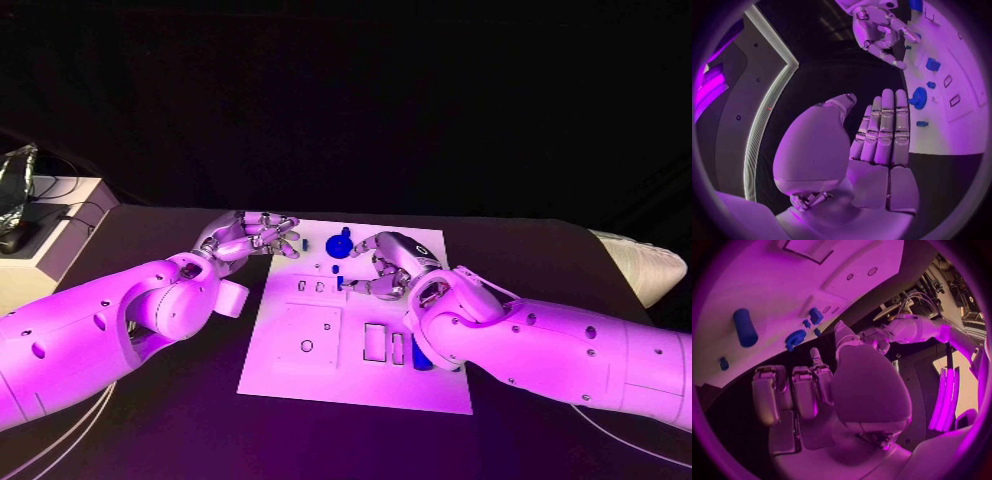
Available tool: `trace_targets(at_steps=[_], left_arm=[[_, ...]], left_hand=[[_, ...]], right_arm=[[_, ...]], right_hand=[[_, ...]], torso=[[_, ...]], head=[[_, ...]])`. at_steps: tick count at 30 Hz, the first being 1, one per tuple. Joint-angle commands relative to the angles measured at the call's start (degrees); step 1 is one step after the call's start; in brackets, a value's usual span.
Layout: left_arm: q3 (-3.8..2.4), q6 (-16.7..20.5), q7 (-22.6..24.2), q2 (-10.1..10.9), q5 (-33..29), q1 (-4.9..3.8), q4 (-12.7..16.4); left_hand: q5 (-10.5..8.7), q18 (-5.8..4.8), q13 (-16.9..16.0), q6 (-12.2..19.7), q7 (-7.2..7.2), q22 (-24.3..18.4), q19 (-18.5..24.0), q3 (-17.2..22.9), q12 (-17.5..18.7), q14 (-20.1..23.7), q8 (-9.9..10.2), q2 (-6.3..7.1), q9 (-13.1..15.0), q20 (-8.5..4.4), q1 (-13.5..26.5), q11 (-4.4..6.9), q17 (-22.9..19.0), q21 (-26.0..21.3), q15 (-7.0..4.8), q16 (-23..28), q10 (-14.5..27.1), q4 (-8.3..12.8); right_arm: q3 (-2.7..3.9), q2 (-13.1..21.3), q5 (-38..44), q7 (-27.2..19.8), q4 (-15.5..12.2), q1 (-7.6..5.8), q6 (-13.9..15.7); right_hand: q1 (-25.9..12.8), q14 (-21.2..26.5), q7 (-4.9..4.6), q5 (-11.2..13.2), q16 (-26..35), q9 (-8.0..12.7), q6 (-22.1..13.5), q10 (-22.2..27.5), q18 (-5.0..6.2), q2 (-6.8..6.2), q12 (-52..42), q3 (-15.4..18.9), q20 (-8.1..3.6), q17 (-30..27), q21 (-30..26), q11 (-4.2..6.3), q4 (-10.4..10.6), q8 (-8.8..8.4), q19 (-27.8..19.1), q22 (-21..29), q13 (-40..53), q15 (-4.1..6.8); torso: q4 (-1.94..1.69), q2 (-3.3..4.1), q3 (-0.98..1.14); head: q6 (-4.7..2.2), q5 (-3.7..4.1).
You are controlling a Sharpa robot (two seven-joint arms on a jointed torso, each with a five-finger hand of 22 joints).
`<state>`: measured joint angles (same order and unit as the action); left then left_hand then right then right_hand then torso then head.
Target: Assemble the parts on the task board
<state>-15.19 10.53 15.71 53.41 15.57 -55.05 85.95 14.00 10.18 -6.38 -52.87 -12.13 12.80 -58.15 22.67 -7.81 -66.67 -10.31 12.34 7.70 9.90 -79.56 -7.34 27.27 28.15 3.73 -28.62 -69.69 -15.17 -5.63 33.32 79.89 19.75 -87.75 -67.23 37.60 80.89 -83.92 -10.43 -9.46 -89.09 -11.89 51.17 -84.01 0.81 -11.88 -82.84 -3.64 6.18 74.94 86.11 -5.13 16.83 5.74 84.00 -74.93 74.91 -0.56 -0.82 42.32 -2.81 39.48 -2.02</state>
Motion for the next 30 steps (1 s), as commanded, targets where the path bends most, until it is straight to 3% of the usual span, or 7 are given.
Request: trace_targets(at_steps=[1, 5, 8, 11, 19, 25, 30], left_arm=[[-0.04, 2.8, -5.5, -0.4, 5.3, -0.02, 0.0], [-0.04, 4.0, -9.3, -0.9, 8.9, -0.11, -0.1], [-0.05, 4.0, -14.4, -1.9, 13.2, -0.60, -0.6], [-0.05, 2.0, -21.3, -3.5, 17.7, -1.75, -1.8], [0.19, -8.2, -37.3, -8.1, 29.9, -5.84, -6.3], [2.79, -13.4, -42.9, -12.1, 34.7, -10.08, -10.3], [5.83, -18.8, -46.2, -15.6, 36.9, -12.95, -14.1]], left_hand=[[-0.20, 0.23, -2.3, -0.3, 1.19, 1.8, -2.1, -2.0, -3.6, -1.8, -2.3, -0.02, 1.0, -1.08, 2.6, 0.90, 4.3, 3.3, -1.04, -6.8, -1.2, -0.8], [0.06, 0.00, -10.2, 2.2, 2.33, 8.4, -5.0, -4.9, -14.2, -5.2, -8.6, -1.39, 4.0, -3.31, 5.1, 2.22, 17.3, 14.0, -2.61, -26.0, 1.5, -1.1], [0.50, -0.30, -19.6, 4.9, 3.32, 18.9, -5.5, -4.9, -27.5, -12.7, -16.7, -2.00, 8.2, -4.21, 5.6, 3.18, 36.4, 26.9, -3.53, -44.7, 5.6, -1.5], [0.55, -1.80, -24.5, 6.1, 4.02, 30.8, -9.0, -4.7, -35.3, -16.3, -20.6, -2.84, 10.5, -4.57, 8.2, 3.95, 44.0, 36.4, -4.08, -50.8, 6.1, -1.5], [0.06, -3.28, -29.5, 7.8, 4.78, 41.7, -12.2, -8.3, -43.3, -19.1, -25.3, -3.67, 13.0, -4.87, 15.1, 4.47, 50.1, 44.6, -4.56, -55.0, 6.4, -1.6], [0.53, -4.34, -43.0, 5.9, 6.23, 48.1, -15.4, -10.0, -55.0, -20.7, -29.0, -4.12, 15.7, -5.74, 15.1, 5.76, 54.0, 48.5, -5.66, -57.2, -0.5, -1.7], [0.57, -4.95, -47.7, 5.5, 7.05, 51.5, -17.1, -11.1, -58.8, -21.4, -31.6, -4.63, 18.7, -6.31, 15.7, 6.48, 55.9, 50.5, -6.31, -58.2, -2.5, -1.7]], right_arm=[[0.27, 2.1, -9.0, -6.8, -1.5, -0.94, 3.4], [0.47, 5.1, -16.4, -10.2, -2.5, -2.39, 3.0], [0.61, 8.0, -22.3, -12.2, -2.7, -3.85, 2.5], [0.68, 10.0, -27.7, -13.9, -1.8, -5.04, 1.4], [0.73, 12.4, -32.9, -14.6, 1.2, -6.09, -1.4], [0.73, 12.9, -33.4, -13.9, 2.4, -6.25, -3.2], [0.73, 13.2, -33.1, -13.1, 2.9, -6.30, -4.2]], right_hand=[[0.5, -5.2, 0.20, -1.3, 0.0, 0.0, 0.3, 0.0, 0.27, 1.01, 0.1, 0.3, 0.55, 11.3, -0.4, -0.17, -0.1, -0.07, 4.1, -12.0, 8.4, -0.39], [1.0, -5.2, 0.70, -3.1, 0.1, -0.4, 2.1, 0.0, 0.39, 2.49, 0.1, -0.4, 0.33, 11.1, -0.9, 0.25, -0.2, 0.99, 3.9, -11.7, 8.4, -0.06], [0.7, -5.1, 0.87, -8.3, 0.2, -0.6, 2.0, 0.5, 0.65, 2.93, 0.6, -1.1, 0.04, 10.8, -2.0, 0.45, -0.3, 1.73, 3.4, -11.0, 7.9, 0.18], [0.2, -5.1, 1.28, -9.4, 0.2, -1.2, 3.2, 0.4, 0.66, 3.31, 0.4, -1.7, -0.15, 11.0, -2.0, 0.79, -0.3, 3.37, 3.4, -11.0, 8.0, 0.43], [0.3, -5.1, 1.50, -9.9, 0.2, -1.7, 3.3, 0.6, 0.76, 3.43, 0.5, -2.3, -0.33, 10.8, -2.5, 1.00, -0.4, 4.28, 3.3, -10.7, 7.9, 0.64], [0.3, -5.1, 1.46, -9.9, 0.3, -1.7, 3.0, 0.8, 0.86, 3.23, 0.7, -2.4, -0.37, 10.6, -2.9, 0.99, -0.4, 4.34, 3.1, -10.4, 7.7, 0.66], [0.2, -5.0, 1.43, -9.9, 0.3, -1.8, 2.7, 0.8, 0.89, 3.10, 0.8, -2.4, -0.39, 10.6, -3.0, 0.97, -0.4, 4.37, 3.0, -10.3, 7.7, 0.65]], torso=[[0.29, -0.70, 0.29], [0.37, -1.27, 0.53], [0.41, -1.82, 0.80], [0.48, -2.40, 1.10], [0.87, -3.49, 2.39], [0.93, -4.07, 2.99], [1.11, -4.41, 3.41]], head=[[-0.13, -0.35], [-0.06, -0.56], [0.21, -0.86], [0.06, -1.28], [0.63, -1.95], [1.26, -2.22], [1.88, -2.44]])
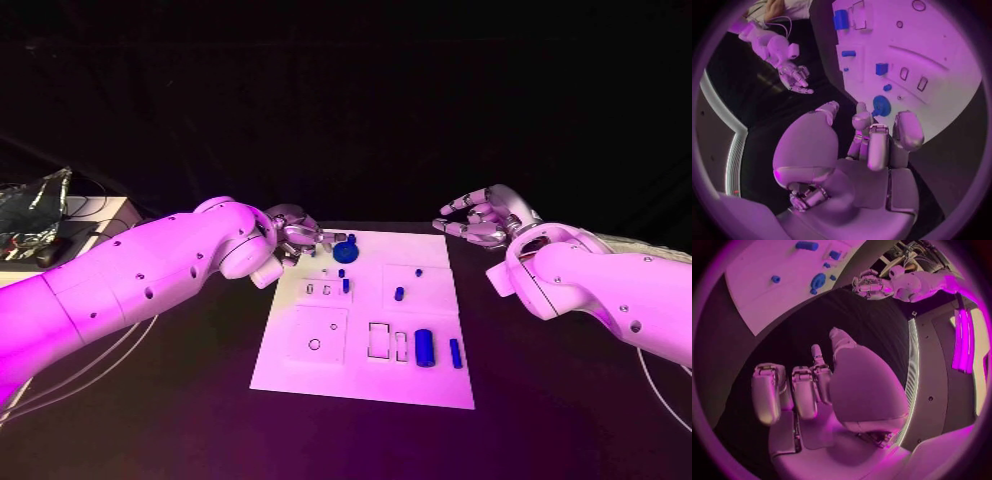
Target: Assemble the parts on the task board
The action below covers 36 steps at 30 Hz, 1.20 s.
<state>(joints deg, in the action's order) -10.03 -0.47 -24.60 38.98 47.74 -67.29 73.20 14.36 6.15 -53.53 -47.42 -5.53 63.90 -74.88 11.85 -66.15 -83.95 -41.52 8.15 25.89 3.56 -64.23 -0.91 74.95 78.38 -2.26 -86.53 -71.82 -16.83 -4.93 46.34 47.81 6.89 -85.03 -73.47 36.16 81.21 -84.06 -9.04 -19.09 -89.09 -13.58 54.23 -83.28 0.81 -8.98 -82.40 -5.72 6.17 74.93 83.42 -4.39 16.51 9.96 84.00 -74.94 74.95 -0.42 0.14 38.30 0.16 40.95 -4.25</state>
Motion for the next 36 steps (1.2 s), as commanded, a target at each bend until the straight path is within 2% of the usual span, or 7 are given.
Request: trace_targets(at_steps=[1, 4, 11, 20, 24, 30, 36], left_arm=[[1.14, -8.8, -6.4, -1.8, 5.0, -1.05, -2.0], [2.11, -10.5, -7.4, -3.6, 6.1, -1.74, -3.7], [2.90, -11.0, -8.5, -6.8, 7.2, -2.64, -7.1], [4.19, -14.3, -9.3, -9.9, 8.9, -3.31, -9.9], [4.50, -15.0, -9.5, -10.6, 9.1, -3.38, -10.7], [4.82, -15.8, -9.6, -11.6, 9.3, -3.39, -11.7], [5.08, -15.9, -9.4, -12.3, 9.3, -3.36, -12.2]], left_hand=[[0.20, -0.93, -0.6, 0.1, 0.45, 0.4, -0.4, -0.3, -0.5, -4.1, -0.4, -0.44, 0.5, 0.03, 0.4, 0.05, 8.2, 0.3, -0.32, -0.3, -0.4, 0.0], [0.21, -0.98, -0.4, 0.5, 0.43, 0.6, -0.5, -0.4, -0.4, -4.0, -0.5, -0.68, 0.9, -0.03, 0.5, 0.06, 8.0, 0.4, -0.35, -0.2, -0.1, 0.0], [-0.11, -1.12, -1.7, 0.8, 0.56, 1.6, -0.8, -1.8, -1.4, -4.2, -1.1, -1.54, 2.6, -0.10, 3.4, 0.13, 8.7, 1.0, -0.39, -0.5, -0.4, -0.1], [0.36, -1.30, -1.5, 1.7, 0.66, 2.6, -1.1, -1.8, -1.3, -4.2, -1.6, -2.25, 4.5, -0.19, 2.7, 0.23, 8.7, 1.6, -0.50, -0.5, 0.1, 0.0], [0.39, -1.29, -1.3, 1.9, 0.61, 2.6, -1.1, -1.7, -1.1, -4.1, -1.6, -2.28, 4.8, -0.17, 2.4, 0.18, 8.5, 1.6, -0.46, -0.5, 0.3, 0.0], [0.44, -1.30, -1.0, 2.1, 0.54, 2.7, -1.0, -1.5, -0.9, -4.1, -1.5, -2.39, 5.1, -0.13, 1.8, 0.12, 8.6, 1.6, -0.40, -0.5, 0.7, 0.0], [0.48, -1.27, -0.8, 2.2, 0.52, 2.5, -0.9, -1.4, -0.8, -4.1, -1.4, -2.45, 5.3, -0.11, 1.6, 0.10, 8.5, 1.6, -0.38, -0.5, 0.8, 0.0]], right_arm=[[0.03, 0.2, -0.9, -0.1, 0.2, -0.07, -2.9], [0.03, 0.4, -0.7, 0.3, 0.4, -0.16, -3.2], [0.03, 0.4, -0.3, 1.0, 0.5, -0.34, -3.7], [0.03, 0.4, 0.2, 1.5, 0.8, -0.57, -4.0], [0.03, 0.3, 0.2, 1.7, 0.9, -0.74, -4.0], [0.03, 0.2, 0.4, 1.9, 0.9, -1.12, -4.0], [0.03, 0.1, 0.5, 2.1, 0.9, -1.36, -4.1]], right_hand=[[-0.2, -4.9, 0.02, -0.3, 0.3, -0.1, -0.5, 0.1, 0.91, 0.16, 0.4, -0.3, -0.38, 10.6, -0.4, 0.22, 0.0, 0.16, 3.0, -10.3, 7.6, 0.51], [-0.3, -4.9, 0.01, -0.4, 0.3, -0.1, -0.5, 0.1, 0.89, 0.13, 0.4, -0.3, -0.39, 10.6, -0.4, 0.22, 0.0, 0.18, 3.0, -10.3, 7.6, 0.50], [-0.5, -4.9, -0.02, -0.6, 0.3, -0.2, -0.8, 0.2, 0.92, -0.03, 0.5, -0.3, -0.39, 10.6, -0.5, 0.19, 0.0, 0.27, 3.0, -10.3, 7.5, 0.48], [-0.7, -4.9, -0.03, -0.7, 0.3, -0.2, -1.0, 0.2, 0.91, -0.15, 0.5, -0.3, -0.38, 10.5, -0.5, 0.17, 0.1, 0.33, 3.0, -10.3, 7.5, 0.47], [-0.7, -4.9, -0.04, -0.8, 0.3, -0.2, -1.0, 0.2, 0.93, -0.16, 0.5, -0.3, -0.38, 10.5, -0.5, 0.17, 0.1, 0.34, 3.0, -10.2, 7.5, 0.47], [-0.7, -4.9, -0.04, -0.8, 0.3, -0.2, -1.0, 0.2, 0.93, -0.16, 0.5, -0.3, -0.38, 10.5, -0.5, 0.17, 0.1, 0.34, 3.0, -10.2, 7.5, 0.47], [-0.7, -4.9, -0.04, -0.8, 0.3, -0.3, -1.1, 0.2, 0.93, -0.17, 0.5, -0.3, -0.38, 10.5, -0.6, 0.16, 0.1, 0.36, 3.0, -10.2, 7.5, 0.46]], torso=[[0.17, -0.44, 0.50], [0.24, -0.53, 0.66], [0.39, -0.55, 0.72], [0.21, -0.23, 0.44], [0.21, -0.10, 0.37], [0.26, 0.22, 0.40], [0.53, 0.63, 0.37]], head=[[0.53, -0.25], [0.78, -0.26], [1.31, -0.27], [1.72, 0.15], [1.88, 0.32], [2.05, 0.37], [2.09, 0.30]])
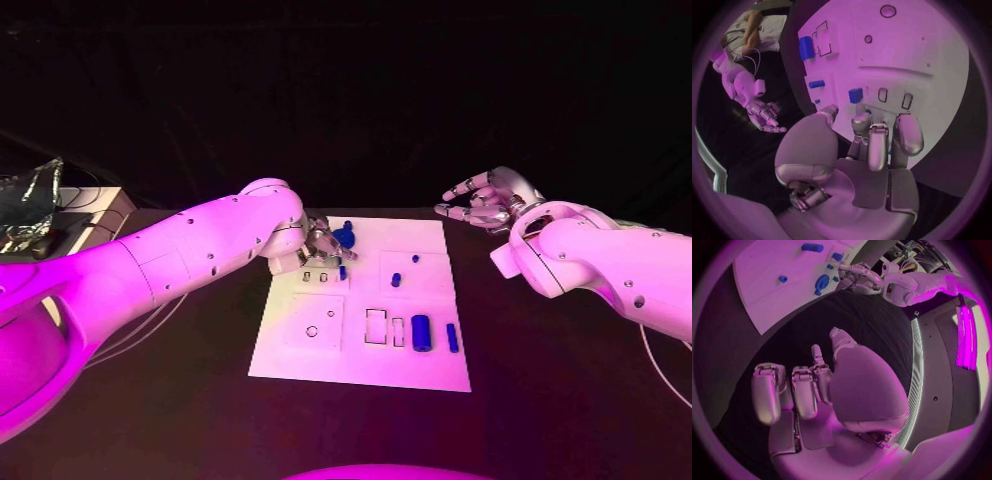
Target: Assemble the parts on the task board
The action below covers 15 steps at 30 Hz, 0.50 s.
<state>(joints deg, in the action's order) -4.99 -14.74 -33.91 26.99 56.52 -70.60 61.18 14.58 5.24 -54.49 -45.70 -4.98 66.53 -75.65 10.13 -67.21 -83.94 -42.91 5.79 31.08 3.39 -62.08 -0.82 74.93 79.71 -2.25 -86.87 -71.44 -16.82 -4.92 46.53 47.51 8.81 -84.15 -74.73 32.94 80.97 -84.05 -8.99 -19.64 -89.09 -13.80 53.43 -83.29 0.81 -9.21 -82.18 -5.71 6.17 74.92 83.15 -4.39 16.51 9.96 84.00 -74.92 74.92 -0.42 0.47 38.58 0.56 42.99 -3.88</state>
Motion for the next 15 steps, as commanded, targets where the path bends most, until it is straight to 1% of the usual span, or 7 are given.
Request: trace_targets(at_steps=[1, 3, 6, 8, 15], left_arm=[[0.06, -1.7, -0.1, -0.4, 0.5, -0.06, -0.3], [0.11, -1.8, -0.1, -0.5, 0.5, -0.05, -0.5], [0.16, -2.1, -0.1, -0.6, 0.5, -0.05, -0.8], [0.21, -2.4, -0.1, -0.6, 0.5, -0.04, -1.0], [0.38, -3.3, -0.1, -0.6, 0.5, -0.02, -1.1]], left_hand=[[0.26, -0.35, 0.1, 0.5, -0.03, -0.1, -0.1, 0.3, 0.3, -4.1, -0.1, -0.08, 0.1, 0.06, -0.6, 0.02, 8.5, 0.2, -0.39, -0.1, 0.4, 0.0], [0.28, -0.36, 0.1, 0.5, -0.04, 0.0, -0.2, 0.4, 0.3, -4.1, 0.0, -0.12, 0.1, 0.06, -0.7, 0.01, 8.6, 0.3, -0.38, -0.2, 0.4, 0.0], [0.31, -0.37, 0.1, 0.5, -0.06, 0.0, -0.2, 0.6, 0.2, -4.1, 0.0, -0.22, 0.3, 0.09, -1.0, -0.01, 8.7, 0.3, -0.36, -0.2, 0.5, 0.0], [0.33, -0.36, 0.1, 0.5, -0.07, 0.0, -0.1, 0.7, 0.3, -4.1, 0.0, -0.24, 0.5, 0.11, -1.3, -0.02, 8.6, 0.3, -0.34, -0.2, 0.5, 0.1], [0.33, -0.40, -0.1, 0.5, -0.07, 0.2, -0.2, 1.1, 0.1, -4.2, 0.1, -0.15, 0.9, 0.16, -2.2, -0.03, 8.8, 0.4, -0.31, -0.3, 0.5, 0.1]], right_arm=[[0.02, 0.0, 0.8, 0.2, 0.0, -0.14, -0.9], [0.02, 0.0, 0.9, 0.3, 0.0, -0.21, -0.9], [0.02, 0.0, 0.9, 0.3, -0.1, -0.29, -0.9], [0.02, 0.1, 0.9, 0.4, -0.1, -0.36, -0.9], [0.02, 0.1, 0.9, 0.5, -0.1, -0.47, -1.0]], right_hand=[[-0.5, -4.9, -0.10, -0.3, 0.3, -0.1, -0.3, 0.3, 0.93, 0.06, 0.3, -0.3, -0.38, 10.5, -0.3, 0.16, 0.1, 0.37, 3.0, -10.2, 7.5, 0.47], [-0.5, -4.9, -0.10, -0.3, 0.3, -0.1, -0.3, 0.3, 0.93, 0.06, 0.3, -0.3, -0.38, 10.5, -0.3, 0.16, 0.1, 0.37, 3.0, -10.2, 7.5, 0.47], [-0.5, -4.9, -0.10, -0.3, 0.3, -0.1, -0.3, 0.3, 0.93, 0.06, 0.3, -0.3, -0.38, 10.5, -0.3, 0.16, 0.1, 0.37, 3.0, -10.2, 7.5, 0.47], [-0.5, -4.9, -0.10, -0.3, 0.3, -0.1, -0.3, 0.3, 0.93, 0.06, 0.3, -0.3, -0.38, 10.5, -0.3, 0.16, 0.1, 0.37, 3.0, -10.2, 7.5, 0.47], [-0.5, -4.9, -0.10, -0.3, 0.3, -0.1, -0.3, 0.3, 0.93, 0.06, 0.3, -0.3, -0.38, 10.5, -0.3, 0.16, 0.1, 0.37, 3.0, -10.2, 7.5, 0.47]], torso=[[0.22, 0.38, -0.03], [0.24, 0.46, -0.02], [0.18, 0.55, 0.00], [0.13, 0.51, -0.02], [0.16, 0.51, -0.13]], head=[[0.06, -0.08], [0.06, -0.09], [0.12, -0.02], [0.28, 0.04], [0.44, 0.11]])
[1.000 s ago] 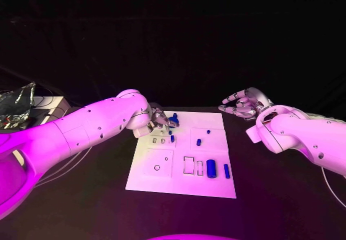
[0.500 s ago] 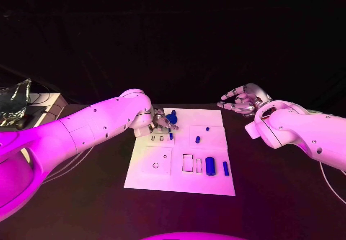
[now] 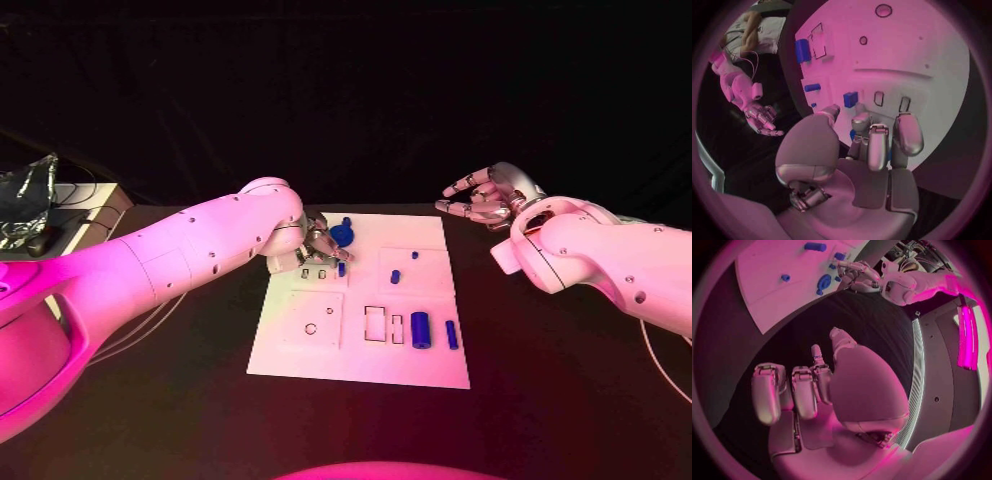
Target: Assemble the parts on the task board
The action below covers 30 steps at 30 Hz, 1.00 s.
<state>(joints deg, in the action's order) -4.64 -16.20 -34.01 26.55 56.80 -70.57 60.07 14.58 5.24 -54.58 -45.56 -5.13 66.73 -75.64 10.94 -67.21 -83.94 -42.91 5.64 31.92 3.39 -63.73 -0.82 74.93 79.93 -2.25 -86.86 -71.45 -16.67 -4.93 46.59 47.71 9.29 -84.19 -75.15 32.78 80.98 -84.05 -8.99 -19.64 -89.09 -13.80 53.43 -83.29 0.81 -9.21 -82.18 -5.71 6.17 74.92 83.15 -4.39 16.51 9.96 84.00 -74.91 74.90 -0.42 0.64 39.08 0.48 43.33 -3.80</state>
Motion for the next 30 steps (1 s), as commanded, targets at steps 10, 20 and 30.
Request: trace_targets(at_steps=[10, 20, 30], left_arm=[[0.11, -2.0, 0.1, 0.0, 0.0, -0.02, 0.2], [0.15, -2.8, 0.3, 0.1, -0.2, -0.01, 0.4], [0.24, -2.9, 0.6, -0.1, -0.5, 0.03, 0.4]], left_hand=[[0.32, -0.41, 0.0, 0.3, 0.09, 0.1, -0.2, 0.4, 0.1, -4.2, 0.0, 0.05, 0.2, 0.17, -0.8, -0.02, 8.9, 0.2, -0.31, -0.3, 0.5, -0.1], [0.29, -0.39, 0.2, 0.2, 0.11, 0.1, 0.0, 0.7, 0.2, -4.2, 0.1, 0.42, 0.7, 0.19, -1.7, 0.00, 8.9, 0.2, -0.32, -0.3, 0.6, 0.0], [0.30, -0.39, 0.3, 0.2, 0.14, 0.2, 0.0, 1.5, 0.3, -4.2, 0.3, 0.47, 1.2, 0.20, -3.1, 0.03, 8.9, 0.3, -0.33, -0.3, 0.8, 0.0]], right_arm=[[0.03, -0.1, 0.8, 0.1, 0.0, -0.11, -1.0], [0.02, -0.2, 0.8, 0.1, 0.0, -0.11, -1.1], [0.02, -0.4, 0.8, 0.3, 0.1, -0.12, -1.2]], right_hand=[[-0.6, -4.9, -0.10, -0.4, 0.3, -0.1, -0.4, 0.2, 0.92, 0.06, 0.3, -0.4, -0.37, 10.5, -0.3, 0.15, 0.1, 0.46, 3.0, -10.3, 7.5, 0.46], [-0.6, -4.9, -0.10, -0.4, 0.3, -0.1, -0.4, 0.2, 0.92, 0.06, 0.3, -0.4, -0.37, 10.5, -0.3, 0.15, 0.1, 0.46, 3.0, -10.3, 7.5, 0.46], [-0.6, -4.9, -0.10, -0.4, 0.3, -0.1, -0.4, 0.2, 0.92, 0.06, 0.3, -0.4, -0.37, 10.5, -0.3, 0.15, 0.1, 0.46, 3.0, -10.3, 7.5, 0.46]], torso=[[-0.20, -0.02, -0.13], [-0.23, 0.00, -0.16], [-0.28, 0.08, -0.17]], head=[[0.44, 0.35], [0.56, 0.41], [0.62, 0.38]])
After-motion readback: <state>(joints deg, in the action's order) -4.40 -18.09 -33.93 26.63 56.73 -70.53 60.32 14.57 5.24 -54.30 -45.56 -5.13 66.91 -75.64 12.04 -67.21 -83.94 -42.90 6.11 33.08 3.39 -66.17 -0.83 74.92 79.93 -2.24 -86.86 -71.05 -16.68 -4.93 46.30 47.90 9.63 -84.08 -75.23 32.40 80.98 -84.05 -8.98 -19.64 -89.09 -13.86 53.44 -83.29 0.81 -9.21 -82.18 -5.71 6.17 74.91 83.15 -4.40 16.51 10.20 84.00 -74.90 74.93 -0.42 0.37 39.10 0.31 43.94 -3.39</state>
